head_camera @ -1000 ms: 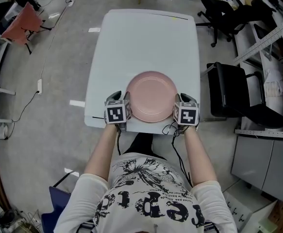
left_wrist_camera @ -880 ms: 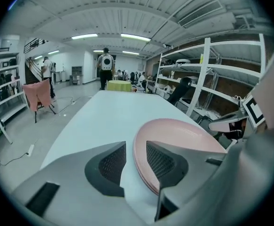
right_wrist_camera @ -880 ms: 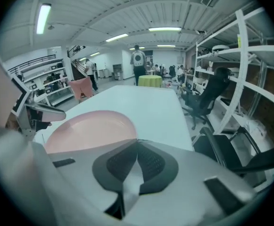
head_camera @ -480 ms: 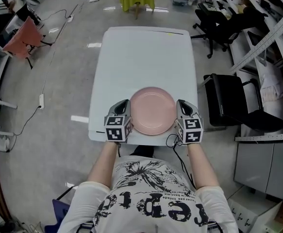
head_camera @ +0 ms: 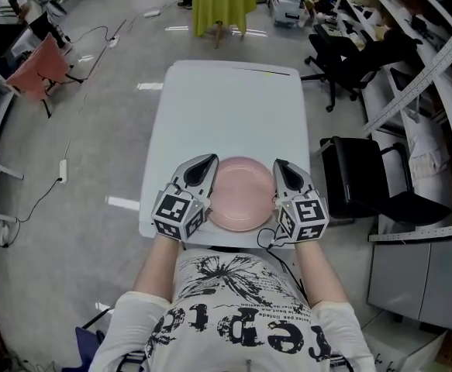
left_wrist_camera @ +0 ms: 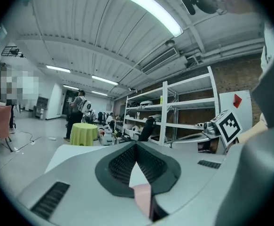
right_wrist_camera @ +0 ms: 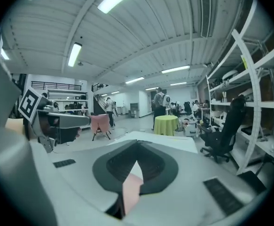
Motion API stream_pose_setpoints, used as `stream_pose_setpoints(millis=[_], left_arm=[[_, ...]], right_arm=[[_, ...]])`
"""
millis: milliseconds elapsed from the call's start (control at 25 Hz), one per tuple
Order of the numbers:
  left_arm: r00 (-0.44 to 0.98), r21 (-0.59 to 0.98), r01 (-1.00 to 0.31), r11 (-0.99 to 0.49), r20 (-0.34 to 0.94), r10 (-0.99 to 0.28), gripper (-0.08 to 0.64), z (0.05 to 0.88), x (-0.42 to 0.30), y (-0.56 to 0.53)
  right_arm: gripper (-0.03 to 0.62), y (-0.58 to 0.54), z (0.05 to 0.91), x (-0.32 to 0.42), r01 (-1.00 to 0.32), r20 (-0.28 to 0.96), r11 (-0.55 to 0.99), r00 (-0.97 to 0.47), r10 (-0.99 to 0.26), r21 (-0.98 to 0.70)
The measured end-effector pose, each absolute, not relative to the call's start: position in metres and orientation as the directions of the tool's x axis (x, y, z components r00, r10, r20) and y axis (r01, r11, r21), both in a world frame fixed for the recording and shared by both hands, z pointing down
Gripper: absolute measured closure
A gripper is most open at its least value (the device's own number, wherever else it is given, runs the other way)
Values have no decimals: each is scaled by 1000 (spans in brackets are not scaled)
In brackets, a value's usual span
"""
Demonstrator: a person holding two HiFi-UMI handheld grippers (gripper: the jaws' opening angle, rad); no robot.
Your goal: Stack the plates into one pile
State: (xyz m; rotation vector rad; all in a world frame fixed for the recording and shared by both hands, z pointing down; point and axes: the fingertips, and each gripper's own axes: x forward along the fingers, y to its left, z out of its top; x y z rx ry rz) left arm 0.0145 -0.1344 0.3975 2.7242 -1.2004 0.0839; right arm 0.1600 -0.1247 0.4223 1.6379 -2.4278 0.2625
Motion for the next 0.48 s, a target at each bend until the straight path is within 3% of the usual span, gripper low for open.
stream_pose_setpoints(millis=[480], left_arm=[[692, 126, -720, -682, 56, -720, 552, 374, 11, -142]], right_arm=[[589, -123, 404, 147, -915, 212, 403, -394, -894, 2]])
